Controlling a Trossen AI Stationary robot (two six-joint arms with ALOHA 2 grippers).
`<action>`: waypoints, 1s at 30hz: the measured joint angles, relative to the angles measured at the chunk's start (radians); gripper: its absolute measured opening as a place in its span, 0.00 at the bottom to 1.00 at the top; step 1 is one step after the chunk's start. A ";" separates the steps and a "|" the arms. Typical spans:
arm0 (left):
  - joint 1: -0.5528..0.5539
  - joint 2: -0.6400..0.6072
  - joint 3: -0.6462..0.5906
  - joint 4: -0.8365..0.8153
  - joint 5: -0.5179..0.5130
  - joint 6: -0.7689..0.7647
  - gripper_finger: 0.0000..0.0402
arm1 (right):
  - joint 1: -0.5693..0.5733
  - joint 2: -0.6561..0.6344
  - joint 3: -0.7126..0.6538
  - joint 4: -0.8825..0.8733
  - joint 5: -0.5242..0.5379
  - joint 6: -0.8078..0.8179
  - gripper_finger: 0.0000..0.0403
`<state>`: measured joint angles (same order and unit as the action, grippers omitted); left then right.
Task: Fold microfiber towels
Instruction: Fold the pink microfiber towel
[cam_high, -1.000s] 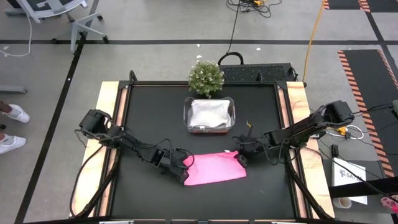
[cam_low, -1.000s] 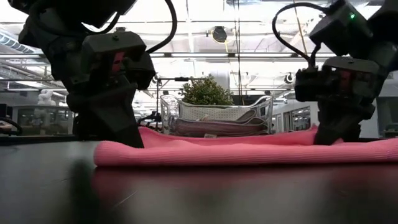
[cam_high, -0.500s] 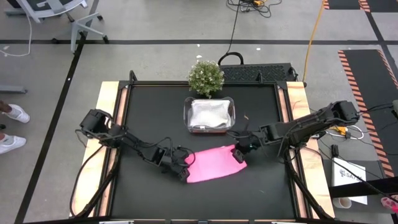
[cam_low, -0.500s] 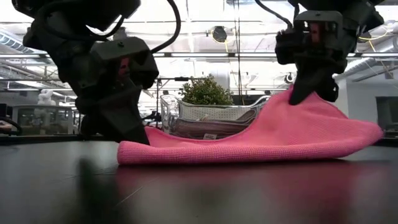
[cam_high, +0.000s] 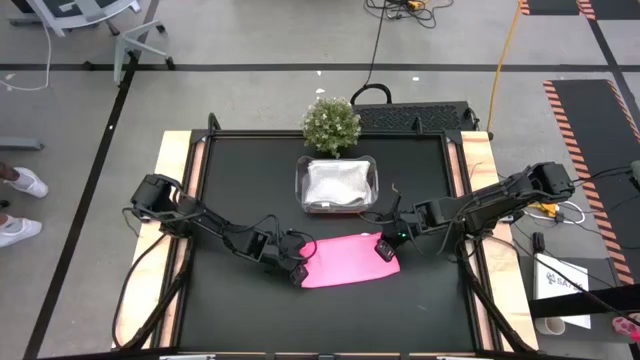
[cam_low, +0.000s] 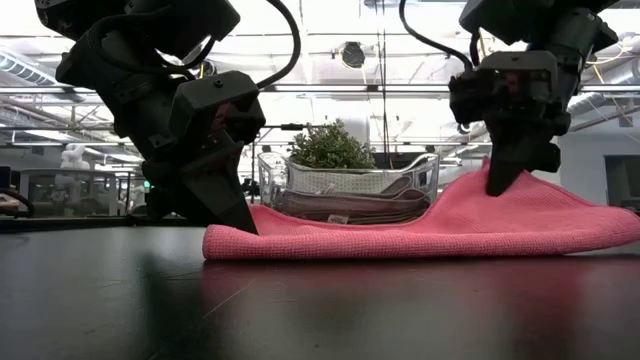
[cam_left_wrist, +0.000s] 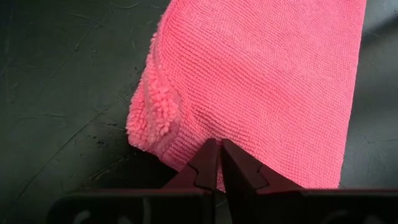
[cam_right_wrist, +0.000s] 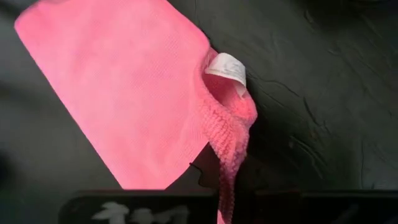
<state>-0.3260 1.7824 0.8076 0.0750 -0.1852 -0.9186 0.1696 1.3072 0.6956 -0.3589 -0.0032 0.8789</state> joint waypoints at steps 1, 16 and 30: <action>0.000 0.000 0.000 0.000 0.000 -0.001 0.06 | 0.000 0.000 0.000 -0.001 0.000 0.003 0.00; 0.015 -0.001 0.000 0.003 0.001 0.028 0.06 | -0.010 0.010 0.156 -0.042 -0.024 0.077 0.00; 0.026 -0.002 0.000 0.006 0.002 0.034 0.06 | -0.037 0.307 0.374 -0.009 -0.146 0.000 0.00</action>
<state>-0.3004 1.7809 0.8078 0.0807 -0.1837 -0.8848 0.1329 1.6139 1.0692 -0.3674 -0.1494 0.8790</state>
